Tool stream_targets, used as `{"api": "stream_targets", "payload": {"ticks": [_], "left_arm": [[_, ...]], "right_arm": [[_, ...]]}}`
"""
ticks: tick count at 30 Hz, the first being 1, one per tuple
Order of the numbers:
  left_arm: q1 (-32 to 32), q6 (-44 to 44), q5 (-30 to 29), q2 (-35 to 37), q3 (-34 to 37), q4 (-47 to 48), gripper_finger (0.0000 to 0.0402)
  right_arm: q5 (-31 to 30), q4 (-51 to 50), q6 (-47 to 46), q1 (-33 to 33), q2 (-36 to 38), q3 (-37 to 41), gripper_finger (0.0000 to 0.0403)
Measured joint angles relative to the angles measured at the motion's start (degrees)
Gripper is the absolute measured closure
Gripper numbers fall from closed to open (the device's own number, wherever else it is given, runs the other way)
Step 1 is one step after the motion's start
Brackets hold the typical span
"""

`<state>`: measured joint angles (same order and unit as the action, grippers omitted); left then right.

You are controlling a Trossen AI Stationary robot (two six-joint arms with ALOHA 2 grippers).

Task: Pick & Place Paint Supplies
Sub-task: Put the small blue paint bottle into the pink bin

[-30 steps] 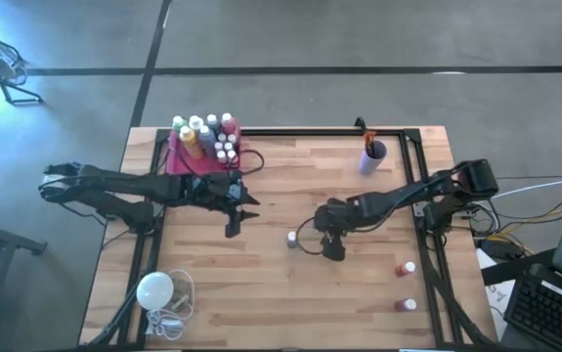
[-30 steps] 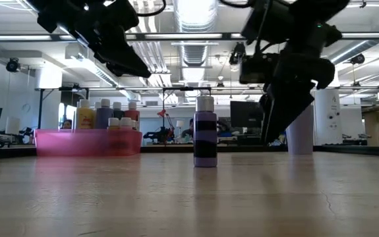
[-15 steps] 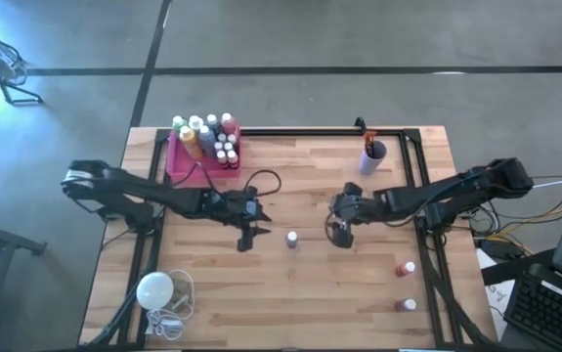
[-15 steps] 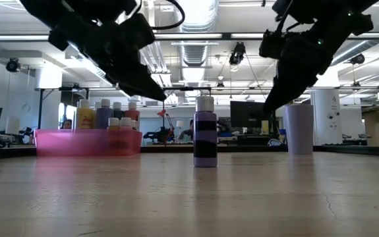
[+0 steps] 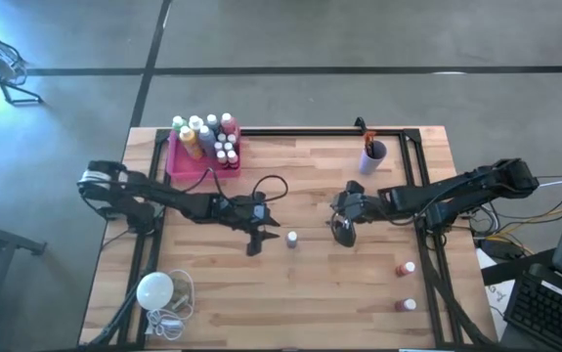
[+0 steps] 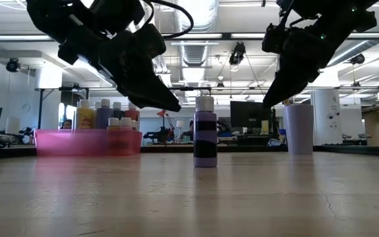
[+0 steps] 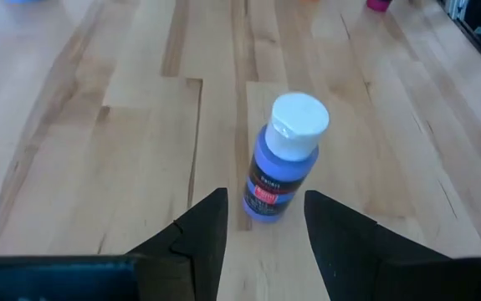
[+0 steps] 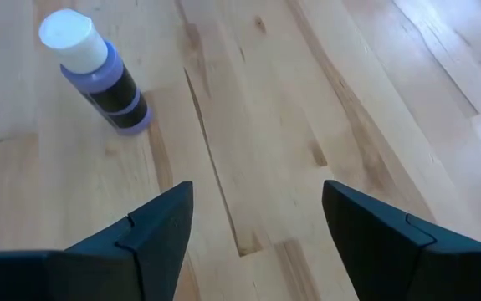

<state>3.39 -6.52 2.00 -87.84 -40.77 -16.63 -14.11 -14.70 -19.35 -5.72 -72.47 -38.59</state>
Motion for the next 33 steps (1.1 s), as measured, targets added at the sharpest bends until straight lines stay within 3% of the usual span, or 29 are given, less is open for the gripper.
{"api": "stream_targets", "payload": {"ticks": [16, 33], "left_arm": [[1.0, 0.7, -0.1, -1.3, 0.0, -5.8, 0.0236], [1.1, 0.9, -0.1, -4.1, 0.0, -10.5, 0.0236]], "right_arm": [[0.0, 0.0, 0.3, 0.0, 0.0, 0.2, 0.0178], [-0.8, 0.0, 0.5, 0.0, 0.0, 0.2, 0.0137]]}}
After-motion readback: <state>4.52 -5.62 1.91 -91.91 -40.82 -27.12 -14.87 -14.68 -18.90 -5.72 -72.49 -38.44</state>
